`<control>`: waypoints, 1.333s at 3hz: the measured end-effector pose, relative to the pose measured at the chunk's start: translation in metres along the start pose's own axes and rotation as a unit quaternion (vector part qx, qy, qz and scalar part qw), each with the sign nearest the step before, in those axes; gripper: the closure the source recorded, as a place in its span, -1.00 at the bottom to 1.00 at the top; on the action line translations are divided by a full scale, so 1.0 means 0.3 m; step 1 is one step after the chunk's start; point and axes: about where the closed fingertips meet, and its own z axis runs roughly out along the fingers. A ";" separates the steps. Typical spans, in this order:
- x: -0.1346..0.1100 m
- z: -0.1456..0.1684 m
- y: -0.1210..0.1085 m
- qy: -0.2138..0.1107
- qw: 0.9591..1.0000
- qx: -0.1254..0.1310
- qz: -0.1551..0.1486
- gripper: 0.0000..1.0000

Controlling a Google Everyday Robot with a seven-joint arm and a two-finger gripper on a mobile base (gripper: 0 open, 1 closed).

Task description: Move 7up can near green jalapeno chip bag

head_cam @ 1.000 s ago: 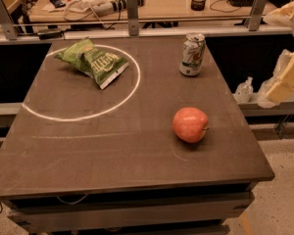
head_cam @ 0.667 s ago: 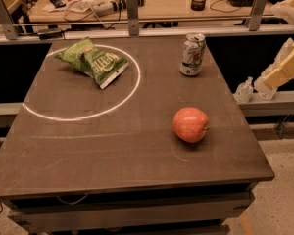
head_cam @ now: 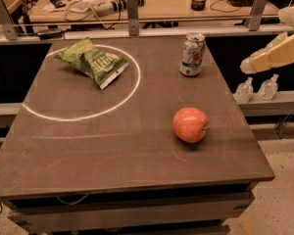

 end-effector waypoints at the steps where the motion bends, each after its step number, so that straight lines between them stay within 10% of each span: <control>1: 0.067 0.038 -0.033 0.009 0.998 0.039 0.057 -1.00; 4: 0.135 0.138 -0.106 -0.026 0.991 0.059 0.116 -1.00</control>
Offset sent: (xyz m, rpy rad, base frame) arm 0.0269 -0.0338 -0.0664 0.2376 0.0617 -0.2237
